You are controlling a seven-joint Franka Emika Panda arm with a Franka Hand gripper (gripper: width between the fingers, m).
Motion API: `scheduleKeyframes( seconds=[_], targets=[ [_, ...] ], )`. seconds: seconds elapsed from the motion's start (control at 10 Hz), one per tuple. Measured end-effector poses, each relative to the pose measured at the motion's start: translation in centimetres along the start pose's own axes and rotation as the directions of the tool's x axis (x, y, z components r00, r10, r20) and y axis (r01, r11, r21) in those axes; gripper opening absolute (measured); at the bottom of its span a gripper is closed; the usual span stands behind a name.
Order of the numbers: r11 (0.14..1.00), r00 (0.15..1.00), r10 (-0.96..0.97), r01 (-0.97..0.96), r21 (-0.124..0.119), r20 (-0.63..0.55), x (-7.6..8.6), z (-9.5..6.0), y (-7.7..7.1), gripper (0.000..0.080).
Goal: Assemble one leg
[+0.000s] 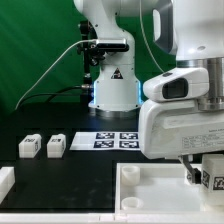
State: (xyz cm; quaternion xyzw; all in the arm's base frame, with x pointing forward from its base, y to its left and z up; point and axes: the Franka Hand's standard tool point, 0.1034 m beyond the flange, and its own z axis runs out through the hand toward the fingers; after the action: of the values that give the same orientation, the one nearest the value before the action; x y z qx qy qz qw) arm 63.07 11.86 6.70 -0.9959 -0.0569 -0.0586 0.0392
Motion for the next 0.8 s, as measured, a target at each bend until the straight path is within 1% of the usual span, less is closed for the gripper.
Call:
scheduleKeyframes(
  seconds=[0.1,0.3,0.4,0.5,0.6,0.7,0.8],
  targets=[
    [1.000,1.000,0.000,0.000,0.000,0.000,0.00,0.00,0.00,0.0290],
    [0.999,0.999,0.042,-0.042,0.001,0.000,0.00,0.01,-0.02,0.0290],
    [0.959,0.959,0.283,-0.283,0.002,-0.004,0.24,0.07,-0.08,0.0290],
    [0.862,0.862,0.507,-0.507,-0.007,-0.011,0.37,0.14,0.06,0.0290],
    [0.724,0.724,0.690,-0.690,-0.009,-0.005,0.41,0.15,0.28,0.0290],
    [0.419,0.419,0.908,-0.908,-0.003,0.016,0.31,0.14,0.67,0.0291],
    [0.106,0.106,0.992,-0.994,0.005,0.063,0.11,0.21,0.92,0.0292]
  ],
)
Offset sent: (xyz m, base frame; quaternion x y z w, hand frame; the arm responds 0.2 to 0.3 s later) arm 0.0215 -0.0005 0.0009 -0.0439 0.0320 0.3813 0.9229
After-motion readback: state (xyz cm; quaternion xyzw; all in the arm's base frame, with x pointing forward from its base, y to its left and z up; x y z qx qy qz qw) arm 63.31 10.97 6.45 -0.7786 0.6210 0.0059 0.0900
